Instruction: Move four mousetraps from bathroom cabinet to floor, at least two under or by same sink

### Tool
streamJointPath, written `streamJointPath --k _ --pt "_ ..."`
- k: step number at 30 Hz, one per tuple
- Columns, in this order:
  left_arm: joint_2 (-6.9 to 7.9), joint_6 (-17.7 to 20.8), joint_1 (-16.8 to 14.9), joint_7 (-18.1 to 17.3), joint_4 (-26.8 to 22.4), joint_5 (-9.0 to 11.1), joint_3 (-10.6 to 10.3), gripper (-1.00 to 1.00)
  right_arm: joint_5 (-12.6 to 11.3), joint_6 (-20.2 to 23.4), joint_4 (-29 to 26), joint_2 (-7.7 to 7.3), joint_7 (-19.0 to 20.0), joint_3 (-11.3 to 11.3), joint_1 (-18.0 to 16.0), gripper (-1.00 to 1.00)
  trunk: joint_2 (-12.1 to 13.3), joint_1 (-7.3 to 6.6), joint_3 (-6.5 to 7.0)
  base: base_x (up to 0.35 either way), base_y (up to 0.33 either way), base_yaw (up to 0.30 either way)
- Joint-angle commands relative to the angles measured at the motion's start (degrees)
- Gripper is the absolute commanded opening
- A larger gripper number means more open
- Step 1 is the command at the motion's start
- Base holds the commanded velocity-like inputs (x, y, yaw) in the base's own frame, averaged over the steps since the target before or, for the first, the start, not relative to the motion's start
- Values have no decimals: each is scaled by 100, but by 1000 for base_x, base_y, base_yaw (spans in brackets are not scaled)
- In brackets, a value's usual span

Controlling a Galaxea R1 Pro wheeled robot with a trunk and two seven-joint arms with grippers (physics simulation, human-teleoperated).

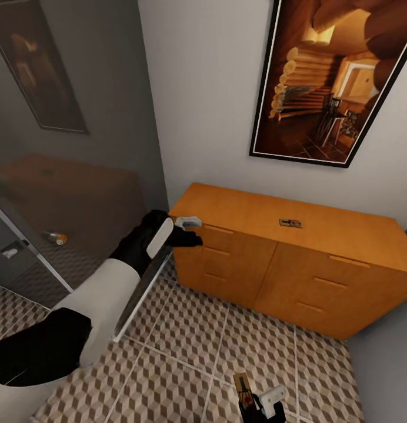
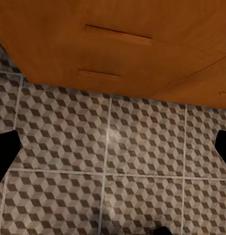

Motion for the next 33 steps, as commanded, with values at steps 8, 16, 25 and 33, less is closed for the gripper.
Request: streamJointPath --k 8,16,25,33 --pt "-3 19 -1378 60 817 159 -17 100 -16 -21 2 20 29 -17 -5 -100 -11 3 -12 0 0 0" --pt "9 72 -1798 -355 262 646 -20 100 -15 -21 -5 20 6 -32 -5 -100 -11 3 -12 0 0 0" --pt "187 61 -1816 -2137 -686 760 -952 100 -29 -21 -12 -4 34 -23 -5 -100 -11 3 -12 0 0 0" --pt "761 48 -1816 -3523 -1521 758 -2003 100 -21 -28 -12 -9 51 -19 -5 -100 -11 3 -12 0 0 0"
